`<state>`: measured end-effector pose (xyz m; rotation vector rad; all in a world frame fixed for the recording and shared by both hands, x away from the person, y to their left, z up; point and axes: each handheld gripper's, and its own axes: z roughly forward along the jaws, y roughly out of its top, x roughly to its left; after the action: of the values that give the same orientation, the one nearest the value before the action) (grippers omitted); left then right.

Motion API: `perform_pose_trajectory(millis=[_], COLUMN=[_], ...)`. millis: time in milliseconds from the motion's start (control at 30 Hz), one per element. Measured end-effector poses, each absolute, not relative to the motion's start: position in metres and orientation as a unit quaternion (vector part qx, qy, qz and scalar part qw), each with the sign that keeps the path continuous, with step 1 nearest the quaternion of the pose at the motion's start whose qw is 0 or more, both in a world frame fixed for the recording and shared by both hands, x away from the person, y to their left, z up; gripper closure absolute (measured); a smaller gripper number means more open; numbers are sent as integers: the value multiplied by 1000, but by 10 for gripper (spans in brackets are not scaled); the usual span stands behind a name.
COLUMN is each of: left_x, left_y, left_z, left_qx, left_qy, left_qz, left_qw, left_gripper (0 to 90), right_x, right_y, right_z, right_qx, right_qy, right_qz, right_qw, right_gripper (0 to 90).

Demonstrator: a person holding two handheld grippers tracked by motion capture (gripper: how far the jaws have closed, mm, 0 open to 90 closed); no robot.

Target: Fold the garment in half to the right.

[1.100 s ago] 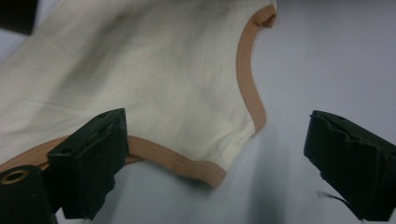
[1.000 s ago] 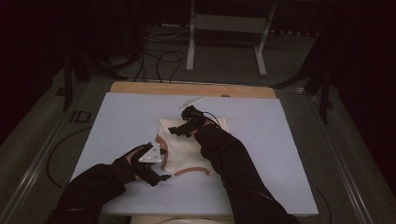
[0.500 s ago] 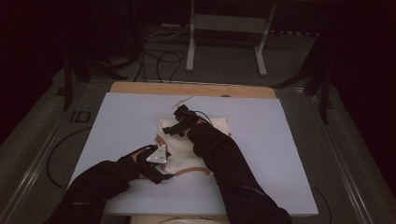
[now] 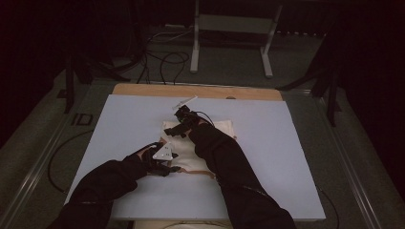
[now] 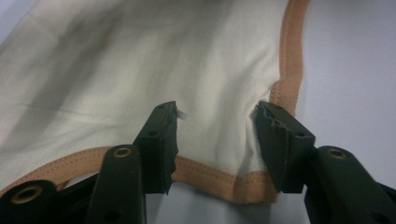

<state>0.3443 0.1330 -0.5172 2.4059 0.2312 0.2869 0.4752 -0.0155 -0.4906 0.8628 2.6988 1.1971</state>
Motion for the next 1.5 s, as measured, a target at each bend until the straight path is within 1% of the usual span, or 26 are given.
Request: perform_pose_trajectory(millis=[100, 233, 367, 400, 467, 667, 733, 800, 900, 933, 1033, 1200, 1300, 1333, 1400, 1500], left_x=[347, 351, 350, 349, 347, 344, 344, 344, 344, 344, 343, 344, 344, 344, 344, 344], left_y=[132, 130, 129, 127, 126, 127, 127, 127, 127, 127, 127, 127, 126, 126, 126, 126], left_z=[-516, -517, -516, -516, -515, -517, -518, -518, -518, -518, -518, -517, -517, -517, -517, -517], left_qx=[929, 930, 931, 933, 934, 929, 928, 928, 928, 928, 928, 929, 930, 931, 930, 930], left_qy=[91, 99, 102, 101, 104, 111, 111, 110, 110, 108, 108, 108, 108, 107, 108, 109], left_qz=[114, 95, 88, 91, 94, 105, 110, 111, 110, 112, 111, 110, 107, 107, 107, 107], left_qw=[341, 342, 340, 333, 329, 338, 340, 339, 339, 339, 339, 337, 333, 333, 334, 334], left_gripper=[580, 677, 772, 772, 804, 842, 847, 849, 850, 850, 852, 856, 858, 858, 859, 859], right_x=[478, 482, 486, 487, 490, 498, 499, 500, 502, 503, 505, 508, 508, 508, 507, 506], right_y=[-13, -10, -8, -7, -3, 6, 10, 13, 18, 20, 23, 27, 30, 32, 35, 36], right_z=[-490, -492, -494, -494, -493, -493, -494, -496, -499, -500, -505, -511, -514, -514, -515, -514], right_qx=[282, 281, 282, 283, 297, 300, 299, 298, 298, 304, 304, 295, 293, 291, 284, 284], right_qy=[878, 879, 879, 879, 876, 874, 879, 880, 883, 883, 888, 896, 898, 900, 904, 905], right_qz=[385, 384, 383, 382, 380, 380, 367, 366, 356, 351, 337, 322, 319, 314, 309, 305], right_qw=[34, 33, 32, 32, 31, 41, 51, 56, 66, 70, 76, 85, 78, 77, 84, 84], right_gripper=[137, 137, 136, 135, 135, 137, 177, 265, 347, 353, 419, 482, 499, 524, 530, 605])
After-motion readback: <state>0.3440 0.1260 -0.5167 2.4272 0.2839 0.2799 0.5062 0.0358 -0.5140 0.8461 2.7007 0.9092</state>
